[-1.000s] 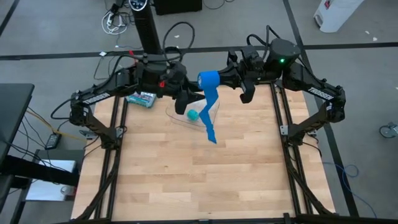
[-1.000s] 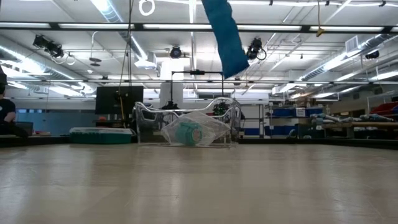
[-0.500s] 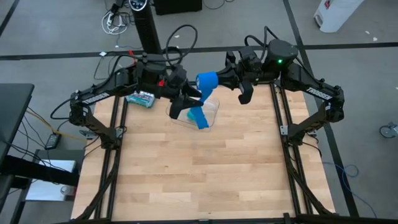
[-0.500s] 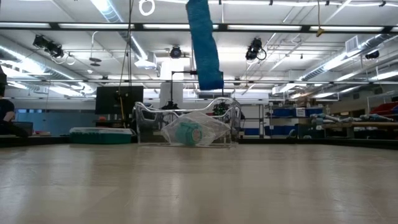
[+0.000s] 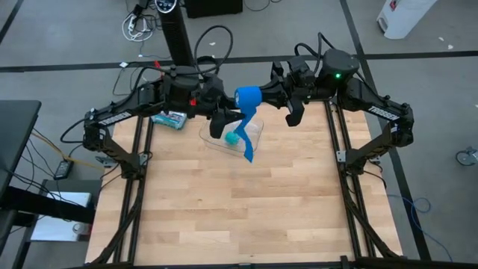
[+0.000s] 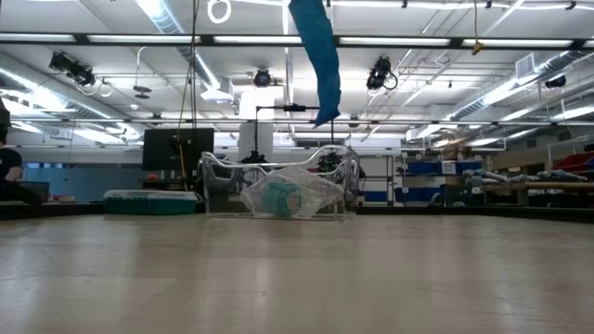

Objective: Roll bandage
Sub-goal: Roll the blue bandage

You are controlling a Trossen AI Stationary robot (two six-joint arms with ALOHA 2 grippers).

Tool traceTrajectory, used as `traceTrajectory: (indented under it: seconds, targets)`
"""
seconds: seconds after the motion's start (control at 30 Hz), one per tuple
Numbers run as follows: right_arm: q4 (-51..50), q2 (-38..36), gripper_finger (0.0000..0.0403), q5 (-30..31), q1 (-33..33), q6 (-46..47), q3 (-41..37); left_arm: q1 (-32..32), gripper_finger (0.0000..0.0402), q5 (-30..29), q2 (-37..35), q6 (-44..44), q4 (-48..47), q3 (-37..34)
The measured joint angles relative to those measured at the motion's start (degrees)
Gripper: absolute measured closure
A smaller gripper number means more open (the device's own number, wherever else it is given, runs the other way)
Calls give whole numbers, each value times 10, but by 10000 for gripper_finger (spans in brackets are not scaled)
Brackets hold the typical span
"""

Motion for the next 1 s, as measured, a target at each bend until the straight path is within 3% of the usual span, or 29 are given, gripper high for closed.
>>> traceTrajectory:
  seconds: [0.13, 0.3, 0.37, 0.73, 1.0]
  targets:
    - [2, 0, 403, 4, 0, 0, 0, -2, 248, -31, 0, -23, -14, 0]
    - [0, 0, 403, 12, 0, 0, 0, -1, 362, -40, 0, -53, -20, 0]
    - [0, 0, 403, 13, 0, 0, 0, -1, 389, -25, 0, -60, -19, 0]
    - [-3, -2, 403, 5, -16, 4, 0, 3, 398, 120, -4, -103, -22, 0]
    - [-54, -9, 403, -2, -49, 0, 0, 9, 398, 171, -7, -123, -58, 0]
